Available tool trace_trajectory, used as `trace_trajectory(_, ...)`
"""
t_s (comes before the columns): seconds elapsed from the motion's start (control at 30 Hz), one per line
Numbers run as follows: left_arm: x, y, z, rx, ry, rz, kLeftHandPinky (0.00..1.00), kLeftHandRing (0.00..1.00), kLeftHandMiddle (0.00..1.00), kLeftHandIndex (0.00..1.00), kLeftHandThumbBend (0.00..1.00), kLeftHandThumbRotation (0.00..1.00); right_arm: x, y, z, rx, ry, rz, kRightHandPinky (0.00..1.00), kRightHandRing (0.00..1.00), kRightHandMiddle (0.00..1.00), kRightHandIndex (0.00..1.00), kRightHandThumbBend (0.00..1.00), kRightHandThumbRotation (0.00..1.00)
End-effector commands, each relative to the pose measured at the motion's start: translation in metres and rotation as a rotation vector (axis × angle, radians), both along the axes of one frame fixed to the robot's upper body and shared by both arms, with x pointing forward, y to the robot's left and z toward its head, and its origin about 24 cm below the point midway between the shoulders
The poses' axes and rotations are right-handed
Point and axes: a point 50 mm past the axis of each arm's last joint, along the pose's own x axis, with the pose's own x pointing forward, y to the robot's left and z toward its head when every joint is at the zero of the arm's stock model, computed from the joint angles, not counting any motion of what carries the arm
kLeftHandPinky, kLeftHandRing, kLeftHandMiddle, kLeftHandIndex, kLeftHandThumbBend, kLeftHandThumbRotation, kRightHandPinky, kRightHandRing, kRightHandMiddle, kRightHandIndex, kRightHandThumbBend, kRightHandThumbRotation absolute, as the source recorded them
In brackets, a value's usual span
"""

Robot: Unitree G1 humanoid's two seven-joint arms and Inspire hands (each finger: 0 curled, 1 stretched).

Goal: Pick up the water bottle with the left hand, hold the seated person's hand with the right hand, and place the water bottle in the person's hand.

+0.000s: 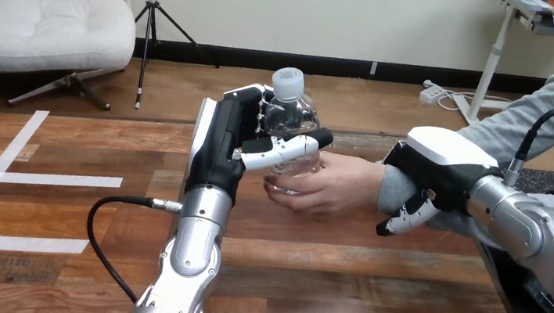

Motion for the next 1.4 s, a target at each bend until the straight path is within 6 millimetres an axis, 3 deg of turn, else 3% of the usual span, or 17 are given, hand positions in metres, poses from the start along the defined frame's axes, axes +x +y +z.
trace_trajectory(0.0,0.0023,-0.0201,0.0253,-0.042,-0.095,-0.074,0.34,0.37,0.41,0.4,0.73,0.0,0.0117,0.023,0.0305,0.107,-0.123,0.058,0.18,0.21,0.26,0.28,0.7,0.0)
trace_trajectory(1.37,-0.0046,-0.0217,0.0189,-0.03,-0.073,-0.108,0.34,0.37,0.41,0.41,0.69,0.0,0.0108,0.0224,0.0288,0.112,-0.12,0.056,0.17,0.21,0.26,0.26,0.69,0.0)
